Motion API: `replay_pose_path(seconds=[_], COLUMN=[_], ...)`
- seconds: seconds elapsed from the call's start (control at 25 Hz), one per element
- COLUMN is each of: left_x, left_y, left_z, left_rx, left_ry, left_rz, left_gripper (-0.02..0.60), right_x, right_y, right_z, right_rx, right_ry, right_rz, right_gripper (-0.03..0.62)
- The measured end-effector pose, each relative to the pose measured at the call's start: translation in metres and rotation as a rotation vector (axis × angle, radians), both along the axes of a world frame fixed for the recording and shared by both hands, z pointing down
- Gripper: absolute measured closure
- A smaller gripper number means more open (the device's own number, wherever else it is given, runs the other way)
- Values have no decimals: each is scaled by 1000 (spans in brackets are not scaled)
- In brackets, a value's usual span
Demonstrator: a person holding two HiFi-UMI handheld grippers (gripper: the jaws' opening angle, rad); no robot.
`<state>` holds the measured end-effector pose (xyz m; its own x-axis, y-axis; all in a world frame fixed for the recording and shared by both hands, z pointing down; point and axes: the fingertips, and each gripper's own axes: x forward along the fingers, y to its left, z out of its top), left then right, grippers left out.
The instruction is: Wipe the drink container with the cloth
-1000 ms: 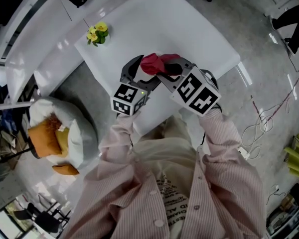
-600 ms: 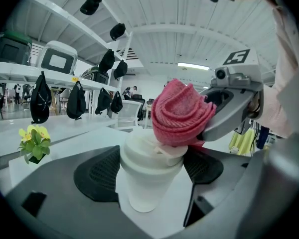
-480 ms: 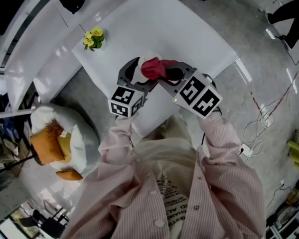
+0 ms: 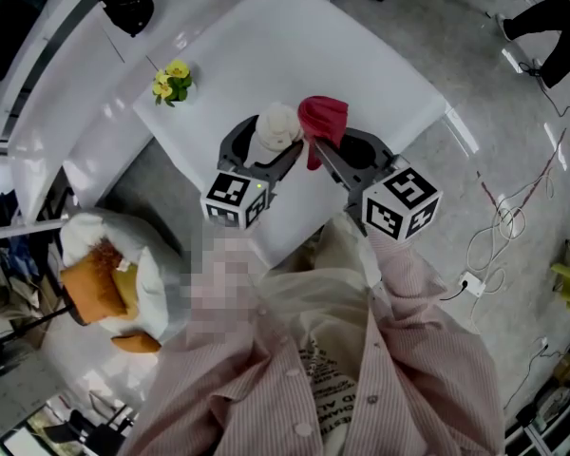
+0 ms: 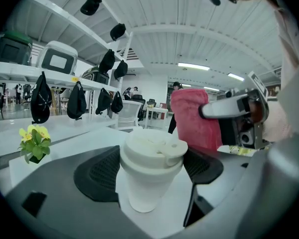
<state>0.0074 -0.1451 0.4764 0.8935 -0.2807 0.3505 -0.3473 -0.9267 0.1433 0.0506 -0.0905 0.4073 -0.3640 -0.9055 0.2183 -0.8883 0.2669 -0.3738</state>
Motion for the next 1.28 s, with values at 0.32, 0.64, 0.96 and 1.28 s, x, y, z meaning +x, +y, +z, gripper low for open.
replay_pose_path(seconds=[0.32, 0.64, 0.96, 1.28], left_x=[-1, 1, -1, -1], left_y=[-1, 0, -2, -2], left_z=[0, -1, 0, -1], left_rx=[0, 3, 3, 5], left_ry=[3, 7, 10, 14], left_rz=[-5, -10, -14, -17], left_gripper=[199, 198, 198, 198], right_x=[19, 9, 6, 3], right_y=[19, 13, 3, 0], right_z=[41, 60, 70, 89], right_rx=[69, 91, 91, 61], right_ry=[-503, -715, -794, -848], right_rz=[371, 471, 511, 539], right_gripper=[554, 554, 554, 554])
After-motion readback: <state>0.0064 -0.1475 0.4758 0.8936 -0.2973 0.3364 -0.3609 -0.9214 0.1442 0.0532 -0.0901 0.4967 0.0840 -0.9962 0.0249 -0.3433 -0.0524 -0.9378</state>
